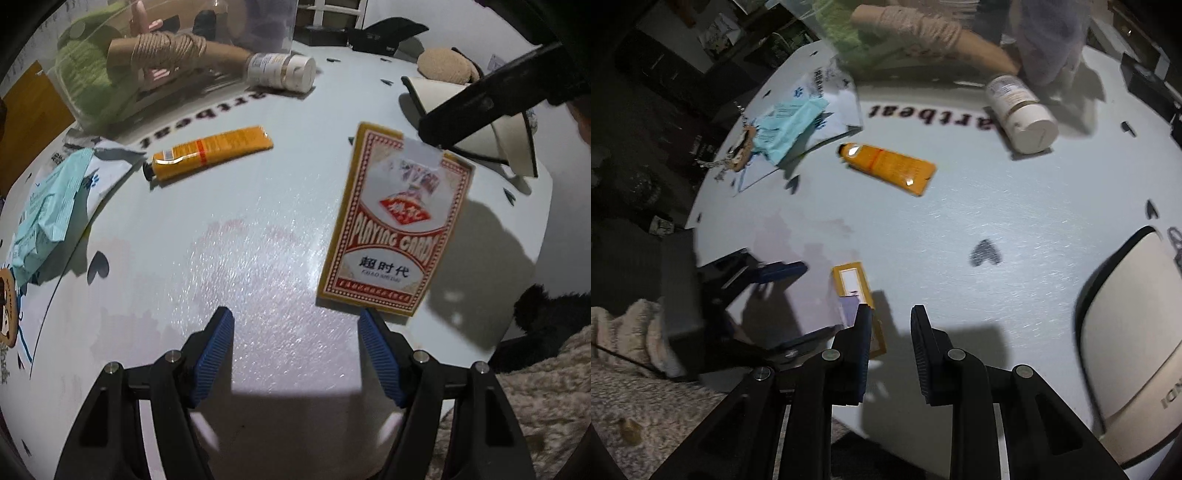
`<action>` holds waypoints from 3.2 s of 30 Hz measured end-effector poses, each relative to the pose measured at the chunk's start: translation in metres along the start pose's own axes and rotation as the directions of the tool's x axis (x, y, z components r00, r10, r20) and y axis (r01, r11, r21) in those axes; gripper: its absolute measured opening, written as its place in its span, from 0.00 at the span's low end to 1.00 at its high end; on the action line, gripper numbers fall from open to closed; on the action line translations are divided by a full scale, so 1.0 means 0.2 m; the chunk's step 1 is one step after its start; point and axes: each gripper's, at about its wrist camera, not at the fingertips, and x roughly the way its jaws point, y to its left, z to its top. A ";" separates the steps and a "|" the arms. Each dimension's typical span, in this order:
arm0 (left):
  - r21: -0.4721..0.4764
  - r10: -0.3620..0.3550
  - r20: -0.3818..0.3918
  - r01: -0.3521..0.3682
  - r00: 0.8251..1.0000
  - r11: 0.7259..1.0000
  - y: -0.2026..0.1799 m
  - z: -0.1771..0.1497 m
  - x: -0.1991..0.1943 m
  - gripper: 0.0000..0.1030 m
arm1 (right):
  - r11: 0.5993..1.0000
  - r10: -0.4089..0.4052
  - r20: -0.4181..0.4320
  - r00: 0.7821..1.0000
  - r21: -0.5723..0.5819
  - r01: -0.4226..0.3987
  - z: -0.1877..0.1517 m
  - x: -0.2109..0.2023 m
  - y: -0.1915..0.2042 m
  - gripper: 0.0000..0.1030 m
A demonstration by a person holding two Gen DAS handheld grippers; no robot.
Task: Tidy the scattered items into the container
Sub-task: 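Close the right gripper on the playing-card box and lift it, then carry the held card box with the right gripper over the clear bin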
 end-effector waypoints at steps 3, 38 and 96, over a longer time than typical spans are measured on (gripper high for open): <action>0.011 -0.009 0.008 0.009 1.000 1.000 0.00 -0.01 -0.01 0.70 | 1.000 0.025 0.002 1.000 0.017 -0.025 -0.01 -0.01 0.03 0.25; -0.039 -0.119 0.145 0.126 0.982 0.991 0.13 0.02 -0.12 0.70 | 0.981 -0.153 -0.162 0.975 -0.140 0.131 0.03 0.11 0.43 0.25; 0.081 -0.106 0.622 0.070 0.776 0.994 0.58 1.23 -0.91 0.51 | 0.864 0.186 0.622 0.761 0.265 -0.428 0.95 -1.13 -0.14 0.20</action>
